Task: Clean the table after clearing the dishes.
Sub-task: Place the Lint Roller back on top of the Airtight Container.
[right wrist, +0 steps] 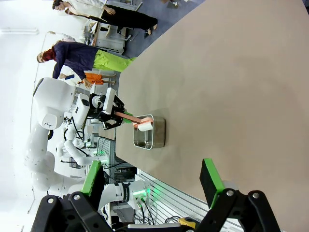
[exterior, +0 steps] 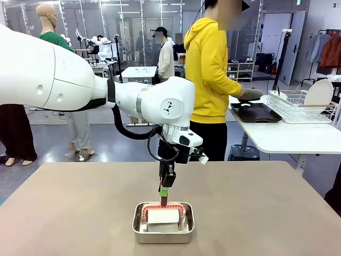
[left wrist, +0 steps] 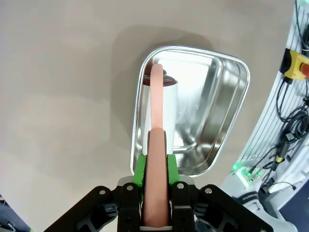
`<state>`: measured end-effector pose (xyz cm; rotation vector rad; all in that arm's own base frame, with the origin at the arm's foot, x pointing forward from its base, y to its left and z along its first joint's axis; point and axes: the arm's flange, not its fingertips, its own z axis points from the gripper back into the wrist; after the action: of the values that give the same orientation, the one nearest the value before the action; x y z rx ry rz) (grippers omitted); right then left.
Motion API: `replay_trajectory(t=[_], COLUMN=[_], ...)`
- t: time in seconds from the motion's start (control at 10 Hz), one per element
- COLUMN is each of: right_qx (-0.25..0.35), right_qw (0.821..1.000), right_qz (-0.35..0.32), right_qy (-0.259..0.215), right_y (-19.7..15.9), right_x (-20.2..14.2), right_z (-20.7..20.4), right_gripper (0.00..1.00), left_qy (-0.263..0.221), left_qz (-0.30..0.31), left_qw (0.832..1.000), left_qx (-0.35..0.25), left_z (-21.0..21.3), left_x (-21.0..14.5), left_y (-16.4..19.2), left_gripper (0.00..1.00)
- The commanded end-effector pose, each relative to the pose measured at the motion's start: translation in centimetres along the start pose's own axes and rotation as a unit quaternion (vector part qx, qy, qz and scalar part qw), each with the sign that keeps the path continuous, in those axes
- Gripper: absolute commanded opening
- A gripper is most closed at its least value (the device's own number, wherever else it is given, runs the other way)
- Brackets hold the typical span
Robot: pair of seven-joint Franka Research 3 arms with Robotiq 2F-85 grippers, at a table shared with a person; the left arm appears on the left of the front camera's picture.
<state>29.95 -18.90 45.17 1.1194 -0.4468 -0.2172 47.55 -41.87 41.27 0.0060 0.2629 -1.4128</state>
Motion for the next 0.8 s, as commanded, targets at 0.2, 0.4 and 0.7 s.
replay_trajectory(t=[0.2, 0.4, 0.7], right_qx=[0.002, 0.002, 0.002], right_qw=[1.000, 1.000, 1.000], right_qz=[0.001, 0.001, 0.001], right_qy=[-0.002, -0.002, -0.002], right_y=[0.3, 0.3, 0.3], right_x=[0.0, 0.0, 0.0], right_z=[0.1, 0.1, 0.1], right_gripper=[1.00, 1.00, 1.00], left_qy=[0.009, 0.003, -0.014], left_qz=[-0.014, -0.015, -0.024], left_qw=[0.999, 1.000, 0.999], left_qx=[0.028, 0.026, 0.029], left_z=[0.1, 0.4, 1.6], left_x=[-0.3, -0.4, -0.4], left_y=[1.1, 0.8, -0.4], left_gripper=[0.47, 0.75, 1.00])
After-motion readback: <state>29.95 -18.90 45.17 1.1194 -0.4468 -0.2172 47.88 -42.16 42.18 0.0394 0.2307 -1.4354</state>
